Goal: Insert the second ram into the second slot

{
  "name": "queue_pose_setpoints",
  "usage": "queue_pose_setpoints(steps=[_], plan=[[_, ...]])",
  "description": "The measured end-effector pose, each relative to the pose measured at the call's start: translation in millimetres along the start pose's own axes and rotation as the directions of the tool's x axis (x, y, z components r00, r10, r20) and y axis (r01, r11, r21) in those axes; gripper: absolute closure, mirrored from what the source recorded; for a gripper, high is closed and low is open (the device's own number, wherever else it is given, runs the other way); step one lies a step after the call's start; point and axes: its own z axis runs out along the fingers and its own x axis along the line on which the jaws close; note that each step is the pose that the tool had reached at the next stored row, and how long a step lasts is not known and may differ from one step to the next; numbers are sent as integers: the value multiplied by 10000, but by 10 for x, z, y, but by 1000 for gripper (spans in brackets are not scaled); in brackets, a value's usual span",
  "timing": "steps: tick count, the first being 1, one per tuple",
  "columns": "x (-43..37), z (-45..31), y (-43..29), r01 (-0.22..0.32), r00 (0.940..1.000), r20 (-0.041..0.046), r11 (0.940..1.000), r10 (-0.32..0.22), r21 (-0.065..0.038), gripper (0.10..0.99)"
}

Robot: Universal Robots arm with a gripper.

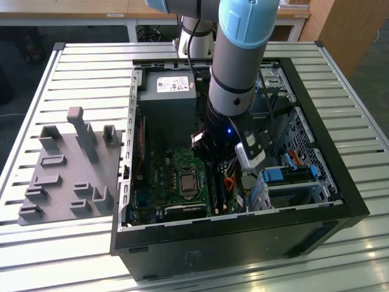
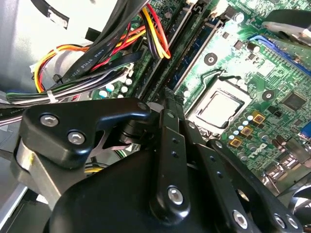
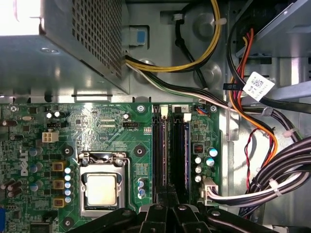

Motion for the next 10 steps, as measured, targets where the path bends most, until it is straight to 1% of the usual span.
queue_pose_setpoints(steps=[7,10], plan=[[-1,35,-1,0,10000,-3,10000,0,9,980],[-2,71,-1,0,10000,-3,10000,0,8,980]])
